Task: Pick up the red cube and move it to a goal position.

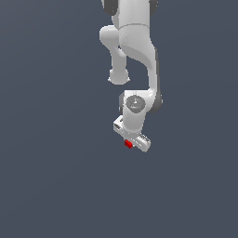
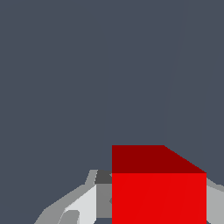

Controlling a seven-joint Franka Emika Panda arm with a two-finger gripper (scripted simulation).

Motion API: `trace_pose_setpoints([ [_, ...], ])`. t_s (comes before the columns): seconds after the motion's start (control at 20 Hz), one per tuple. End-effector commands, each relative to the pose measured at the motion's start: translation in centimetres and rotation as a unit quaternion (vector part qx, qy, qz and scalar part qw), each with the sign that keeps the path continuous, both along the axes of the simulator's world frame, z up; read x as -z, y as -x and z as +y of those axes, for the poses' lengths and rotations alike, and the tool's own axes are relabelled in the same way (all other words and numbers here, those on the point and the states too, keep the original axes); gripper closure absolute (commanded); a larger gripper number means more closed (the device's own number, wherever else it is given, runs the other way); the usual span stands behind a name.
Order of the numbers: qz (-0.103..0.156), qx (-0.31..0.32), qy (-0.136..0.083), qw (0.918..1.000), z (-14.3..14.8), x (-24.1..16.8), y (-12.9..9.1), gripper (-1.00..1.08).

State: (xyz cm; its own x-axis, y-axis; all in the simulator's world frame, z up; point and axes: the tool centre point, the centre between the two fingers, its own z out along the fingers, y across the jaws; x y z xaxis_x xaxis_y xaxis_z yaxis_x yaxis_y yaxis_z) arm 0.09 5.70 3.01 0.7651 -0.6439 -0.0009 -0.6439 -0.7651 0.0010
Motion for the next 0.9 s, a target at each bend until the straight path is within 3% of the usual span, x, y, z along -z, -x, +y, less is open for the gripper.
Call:
trace_pose_setpoints([
  [0.0, -0.001, 0.0, 0.0, 1.0, -0.8, -0.9, -0.7, 1.08],
  [0.85, -0.001, 0.001, 0.0, 1.0, -7.9, -9.0, -7.2, 1.08],
])
